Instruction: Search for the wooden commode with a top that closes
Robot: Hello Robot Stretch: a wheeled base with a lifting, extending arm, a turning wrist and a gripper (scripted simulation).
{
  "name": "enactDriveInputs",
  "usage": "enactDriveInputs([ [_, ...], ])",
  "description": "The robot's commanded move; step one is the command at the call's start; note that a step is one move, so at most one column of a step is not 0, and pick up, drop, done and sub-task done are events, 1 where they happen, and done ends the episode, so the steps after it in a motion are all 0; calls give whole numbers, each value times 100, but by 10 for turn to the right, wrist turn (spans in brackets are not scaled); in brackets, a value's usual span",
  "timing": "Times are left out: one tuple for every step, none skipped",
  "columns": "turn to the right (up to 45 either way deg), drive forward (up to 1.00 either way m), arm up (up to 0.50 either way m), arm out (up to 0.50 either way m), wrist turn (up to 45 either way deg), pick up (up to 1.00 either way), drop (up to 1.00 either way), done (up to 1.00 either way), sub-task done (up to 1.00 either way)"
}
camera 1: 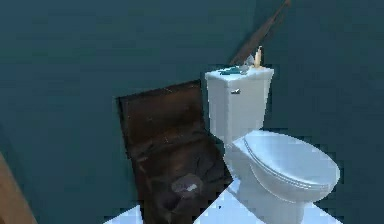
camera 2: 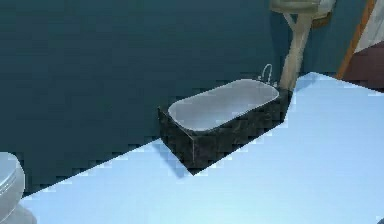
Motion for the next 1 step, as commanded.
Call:
enactDriveInputs([
  [0,0,0,0,0,0,0,100,0],
])
